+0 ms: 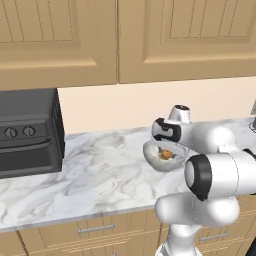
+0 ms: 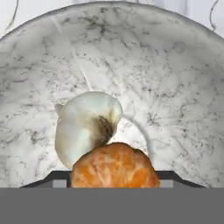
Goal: Take the tangerine, pear, and garlic from the freezer and place them in the bowl on the counter.
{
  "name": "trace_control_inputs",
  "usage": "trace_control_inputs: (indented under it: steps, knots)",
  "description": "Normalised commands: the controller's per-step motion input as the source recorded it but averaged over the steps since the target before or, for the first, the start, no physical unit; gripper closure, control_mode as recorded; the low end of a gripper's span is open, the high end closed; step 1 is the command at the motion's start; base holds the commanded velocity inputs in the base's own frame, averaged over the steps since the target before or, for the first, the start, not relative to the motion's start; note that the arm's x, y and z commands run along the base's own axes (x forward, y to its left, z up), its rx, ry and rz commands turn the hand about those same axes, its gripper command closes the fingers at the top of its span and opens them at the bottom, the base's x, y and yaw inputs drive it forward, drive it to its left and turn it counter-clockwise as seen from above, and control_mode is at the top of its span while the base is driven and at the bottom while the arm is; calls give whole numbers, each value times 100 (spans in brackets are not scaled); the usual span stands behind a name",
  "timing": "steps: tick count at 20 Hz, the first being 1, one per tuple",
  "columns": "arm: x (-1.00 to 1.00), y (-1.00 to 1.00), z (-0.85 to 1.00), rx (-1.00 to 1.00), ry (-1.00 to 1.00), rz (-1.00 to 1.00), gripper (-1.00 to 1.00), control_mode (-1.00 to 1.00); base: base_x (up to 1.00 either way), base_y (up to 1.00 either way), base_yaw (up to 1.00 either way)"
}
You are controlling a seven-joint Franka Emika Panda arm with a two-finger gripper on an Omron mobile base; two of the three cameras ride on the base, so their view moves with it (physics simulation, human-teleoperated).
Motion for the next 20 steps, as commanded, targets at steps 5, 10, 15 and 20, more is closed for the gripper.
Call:
trace_control_inputs:
  steps: [5,10,15,20]
  knots:
    - [1,3,0,0,0,0,-100,-100,0,0,0]
    - [-9,5,0,0,-3,0,-100,-100,0,0,0]
    - [-62,0,8,0,-22,0,-100,-100,0,0,0]
    - [-63,0,38,0,-28,0,-100,-100,0,0,0]
